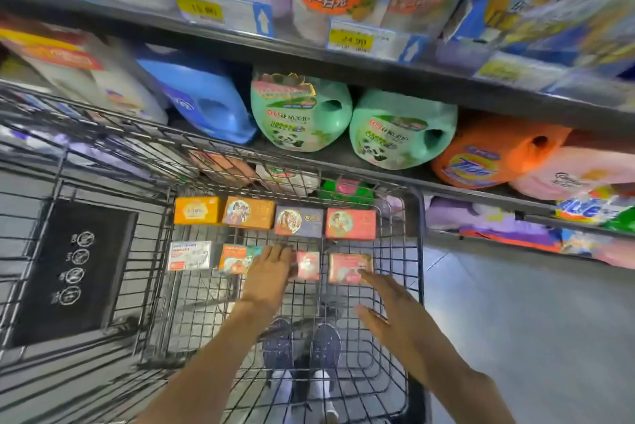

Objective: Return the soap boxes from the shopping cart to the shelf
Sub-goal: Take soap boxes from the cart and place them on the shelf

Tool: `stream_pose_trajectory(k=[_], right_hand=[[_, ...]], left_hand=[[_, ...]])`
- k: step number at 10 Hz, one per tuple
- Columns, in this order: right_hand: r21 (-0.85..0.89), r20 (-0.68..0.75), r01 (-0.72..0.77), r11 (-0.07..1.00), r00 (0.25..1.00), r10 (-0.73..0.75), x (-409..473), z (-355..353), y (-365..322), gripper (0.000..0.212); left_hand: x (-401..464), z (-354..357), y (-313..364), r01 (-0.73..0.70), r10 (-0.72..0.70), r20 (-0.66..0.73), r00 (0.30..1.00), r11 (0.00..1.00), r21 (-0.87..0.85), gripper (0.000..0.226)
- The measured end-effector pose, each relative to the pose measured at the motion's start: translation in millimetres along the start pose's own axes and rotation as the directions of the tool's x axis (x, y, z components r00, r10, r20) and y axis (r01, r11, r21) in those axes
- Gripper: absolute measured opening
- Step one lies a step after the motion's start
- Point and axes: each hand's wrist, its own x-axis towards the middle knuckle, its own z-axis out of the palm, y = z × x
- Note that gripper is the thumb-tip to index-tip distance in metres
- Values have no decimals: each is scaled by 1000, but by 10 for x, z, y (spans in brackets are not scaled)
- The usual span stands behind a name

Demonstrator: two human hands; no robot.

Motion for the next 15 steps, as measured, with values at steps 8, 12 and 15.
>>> stream_pose_trajectory(k=[8, 12, 15], right_hand=[[-132, -60, -294, 947, 956, 288, 1210, 616, 257, 44], [61, -196, -290, 955, 935, 297, 1139, 717, 245, 83], [100, -159, -219, 971, 959, 233, 1065, 759, 305, 67]], left_hand=[[-457, 5, -470, 122, -77, 105, 991, 270, -955, 52], [-715, 0, -518, 183, -158, 147, 976, 246, -952, 51], [-912, 44, -567, 210, -209, 170, 963, 185, -960, 50]])
